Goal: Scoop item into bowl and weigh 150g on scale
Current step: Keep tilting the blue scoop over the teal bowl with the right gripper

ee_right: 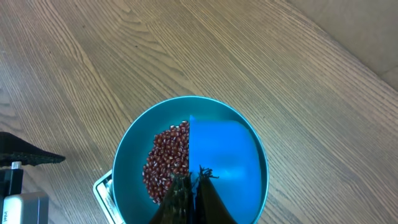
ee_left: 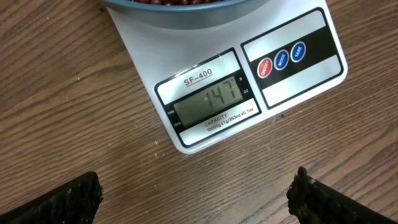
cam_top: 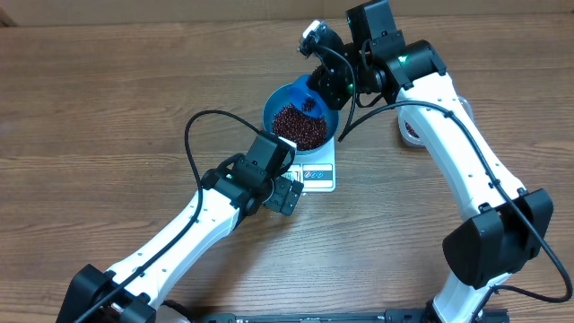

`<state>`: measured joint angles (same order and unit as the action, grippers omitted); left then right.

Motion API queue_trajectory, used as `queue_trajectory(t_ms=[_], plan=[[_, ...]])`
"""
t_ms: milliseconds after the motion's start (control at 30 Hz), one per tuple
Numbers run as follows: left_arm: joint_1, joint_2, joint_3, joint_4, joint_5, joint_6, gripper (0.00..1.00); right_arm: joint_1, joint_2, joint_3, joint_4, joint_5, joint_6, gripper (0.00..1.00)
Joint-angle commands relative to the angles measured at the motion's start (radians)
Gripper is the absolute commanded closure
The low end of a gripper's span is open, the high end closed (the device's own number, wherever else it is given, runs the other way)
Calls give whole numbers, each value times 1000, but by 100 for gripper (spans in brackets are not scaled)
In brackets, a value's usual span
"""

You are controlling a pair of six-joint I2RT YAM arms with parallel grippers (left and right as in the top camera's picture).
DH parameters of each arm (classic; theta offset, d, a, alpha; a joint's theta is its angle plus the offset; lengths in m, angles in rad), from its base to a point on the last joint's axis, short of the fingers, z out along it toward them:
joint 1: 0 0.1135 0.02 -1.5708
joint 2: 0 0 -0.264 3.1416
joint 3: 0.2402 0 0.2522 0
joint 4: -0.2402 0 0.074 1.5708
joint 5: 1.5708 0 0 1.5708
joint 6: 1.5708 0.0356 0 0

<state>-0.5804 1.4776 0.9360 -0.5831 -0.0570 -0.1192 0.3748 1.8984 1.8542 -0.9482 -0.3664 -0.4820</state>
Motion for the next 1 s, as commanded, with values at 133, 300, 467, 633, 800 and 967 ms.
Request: queue_trajectory(t_ms=[133, 300, 467, 633, 800, 967], plan=[[4, -1, -2, 1, -13, 19, 1, 1, -51, 38, 16, -1, 10, 96], [4, -1, -2, 1, -13, 19, 1, 1, -51, 38, 19, -1, 11, 96], [4, -1, -2, 1, -13, 19, 0, 18, -51, 38, -26, -8, -43, 96], [4, -1, -2, 0, -13, 19, 0, 17, -51, 37, -15, 19, -40, 96], [4, -1, -2, 1, -13, 19, 0, 17, -51, 37, -11, 22, -35, 96], [4, -1, -2, 1, -13, 19, 0, 11, -50, 37, 14, 40, 25, 96]])
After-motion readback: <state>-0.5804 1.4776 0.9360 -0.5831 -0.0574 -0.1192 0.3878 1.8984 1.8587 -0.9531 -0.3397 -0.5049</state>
